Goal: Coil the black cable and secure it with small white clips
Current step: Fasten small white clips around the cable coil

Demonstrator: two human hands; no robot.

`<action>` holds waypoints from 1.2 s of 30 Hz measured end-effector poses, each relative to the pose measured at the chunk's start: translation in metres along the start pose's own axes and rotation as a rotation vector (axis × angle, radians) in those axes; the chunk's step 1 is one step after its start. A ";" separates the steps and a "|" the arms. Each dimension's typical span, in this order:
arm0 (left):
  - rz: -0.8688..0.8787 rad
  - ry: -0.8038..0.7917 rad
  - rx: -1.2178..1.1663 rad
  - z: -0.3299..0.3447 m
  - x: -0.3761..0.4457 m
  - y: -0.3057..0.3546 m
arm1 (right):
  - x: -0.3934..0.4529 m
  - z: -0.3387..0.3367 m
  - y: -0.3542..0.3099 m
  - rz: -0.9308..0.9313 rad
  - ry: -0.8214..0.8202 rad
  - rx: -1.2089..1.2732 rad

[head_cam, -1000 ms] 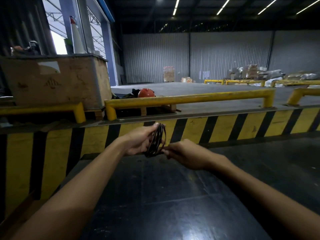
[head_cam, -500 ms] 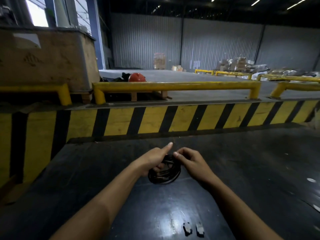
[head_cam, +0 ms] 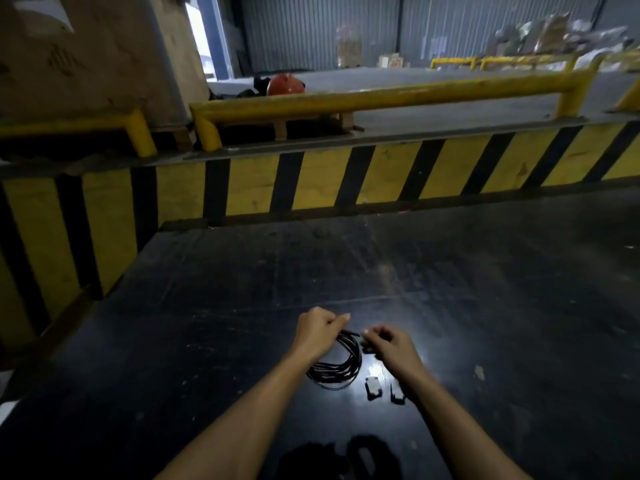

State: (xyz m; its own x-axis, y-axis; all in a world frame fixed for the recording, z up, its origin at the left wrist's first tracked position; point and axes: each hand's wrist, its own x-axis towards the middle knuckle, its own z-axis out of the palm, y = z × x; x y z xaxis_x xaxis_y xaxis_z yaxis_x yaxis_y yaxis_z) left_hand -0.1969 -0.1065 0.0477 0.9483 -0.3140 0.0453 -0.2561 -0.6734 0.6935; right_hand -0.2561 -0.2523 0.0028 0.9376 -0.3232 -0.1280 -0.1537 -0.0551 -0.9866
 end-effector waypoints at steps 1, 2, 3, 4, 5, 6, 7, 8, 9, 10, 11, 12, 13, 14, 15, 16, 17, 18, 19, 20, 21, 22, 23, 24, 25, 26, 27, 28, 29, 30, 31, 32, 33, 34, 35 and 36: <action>-0.039 -0.025 0.027 0.004 -0.003 -0.007 | 0.004 -0.007 0.011 -0.004 0.021 -0.115; -0.080 -0.048 0.047 0.007 -0.007 -0.015 | 0.008 -0.015 0.023 -0.007 0.034 -0.273; -0.122 -0.064 0.057 0.008 -0.010 -0.023 | 0.012 -0.022 0.034 -0.012 0.026 -0.453; -0.160 -0.075 0.058 0.009 -0.014 -0.029 | 0.015 -0.029 0.045 -0.013 -0.009 -0.624; -0.188 -0.089 0.062 0.008 -0.016 -0.034 | 0.018 -0.034 0.054 -0.014 -0.060 -0.767; -0.207 -0.104 0.072 0.007 -0.019 -0.036 | 0.022 -0.037 0.060 -0.019 -0.111 -0.885; -0.222 -0.113 0.084 0.006 -0.020 -0.038 | 0.025 -0.037 0.064 -0.038 -0.152 -0.984; -0.233 -0.118 0.096 0.005 -0.021 -0.040 | 0.029 -0.034 0.067 -0.064 -0.192 -1.063; -0.243 -0.123 0.105 0.005 -0.021 -0.042 | 0.032 -0.030 0.071 -0.086 -0.233 -1.120; -0.250 -0.131 0.110 0.003 -0.021 -0.044 | 0.034 -0.024 0.076 -0.099 -0.273 -1.158; -0.257 -0.143 0.112 0.001 -0.022 -0.045 | 0.035 -0.017 0.081 -0.105 -0.306 -1.191; -0.266 -0.158 0.111 -0.001 -0.022 -0.046 | 0.036 -0.011 0.085 -0.104 -0.322 -1.227; -0.275 -0.170 0.111 -0.004 -0.021 -0.048 | 0.037 -0.006 0.090 -0.105 -0.324 -1.267; -0.283 -0.177 0.114 -0.008 -0.020 -0.050 | 0.037 -0.003 0.094 -0.105 -0.320 -1.306; -0.288 -0.177 0.116 -0.012 -0.019 -0.052 | 0.037 0.000 0.098 -0.111 -0.318 -1.336; -0.286 -0.175 0.117 -0.017 -0.017 -0.054 | 0.038 0.001 0.100 -0.124 -0.326 -1.348; -0.281 -0.173 0.112 -0.022 -0.014 -0.054 | 0.038 0.001 0.100 -0.139 -0.339 -1.342; -0.273 -0.171 0.100 -0.027 -0.011 -0.054 | 0.037 0.001 0.095 -0.135 -0.360 -1.311; -0.261 -0.169 0.085 -0.032 -0.007 -0.052 | 0.037 0.001 0.087 -0.122 -0.377 -1.232; -0.240 -0.163 0.067 -0.038 -0.002 -0.048 | 0.038 0.001 0.076 -0.103 -0.371 -1.092; -0.217 -0.158 0.047 -0.044 0.004 -0.043 | 0.042 0.000 0.062 -0.090 -0.339 -0.910; -0.189 -0.153 0.028 -0.050 0.009 -0.036 | 0.046 0.000 0.042 -0.084 -0.289 -0.718; -0.159 -0.149 0.011 -0.057 0.015 -0.028 | 0.051 0.000 0.018 -0.100 -0.238 -0.541; -0.121 -0.149 -0.010 -0.064 0.020 -0.018 | 0.055 -0.001 -0.008 -0.128 -0.203 -0.389; -0.082 -0.154 -0.038 -0.072 0.025 -0.006 | 0.059 -0.002 -0.035 -0.162 -0.189 -0.253; -0.045 -0.164 -0.068 -0.080 0.028 0.007 | 0.061 -0.005 -0.061 -0.205 -0.187 -0.155; -0.011 -0.173 -0.107 -0.088 0.031 0.019 | 0.060 -0.008 -0.086 -0.256 -0.187 -0.096; 0.010 -0.180 -0.163 -0.096 0.034 0.031 | 0.058 -0.011 -0.108 -0.307 -0.187 -0.070; 0.021 -0.190 -0.237 -0.103 0.037 0.042 | 0.056 -0.015 -0.128 -0.346 -0.191 -0.052; 0.036 -0.209 -0.310 -0.110 0.039 0.053 | 0.053 -0.018 -0.144 -0.370 -0.196 -0.033; 0.058 -0.236 -0.371 -0.116 0.041 0.063 | 0.050 -0.021 -0.158 -0.387 -0.197 -0.013; 0.086 -0.266 -0.414 -0.122 0.043 0.072 | 0.047 -0.023 -0.170 -0.405 -0.197 0.002; 0.117 -0.295 -0.443 -0.128 0.043 0.081 | 0.045 -0.025 -0.180 -0.427 -0.196 0.005; 0.150 -0.321 -0.464 -0.133 0.043 0.088 | 0.042 -0.028 -0.188 -0.451 -0.196 -0.007; 0.179 -0.338 -0.479 -0.137 0.043 0.094 | 0.040 -0.030 -0.194 -0.473 -0.196 -0.026; 0.208 -0.345 -0.483 -0.141 0.043 0.100 | 0.037 -0.032 -0.199 -0.495 -0.193 -0.045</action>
State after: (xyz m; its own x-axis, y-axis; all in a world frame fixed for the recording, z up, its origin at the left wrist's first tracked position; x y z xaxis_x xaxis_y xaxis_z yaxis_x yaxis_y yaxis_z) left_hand -0.1552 -0.0925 0.2203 0.7521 -0.6581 0.0351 -0.2382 -0.2218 0.9455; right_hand -0.2012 -0.2836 0.1979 0.9411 -0.0694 0.3310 0.3122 -0.1985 -0.9291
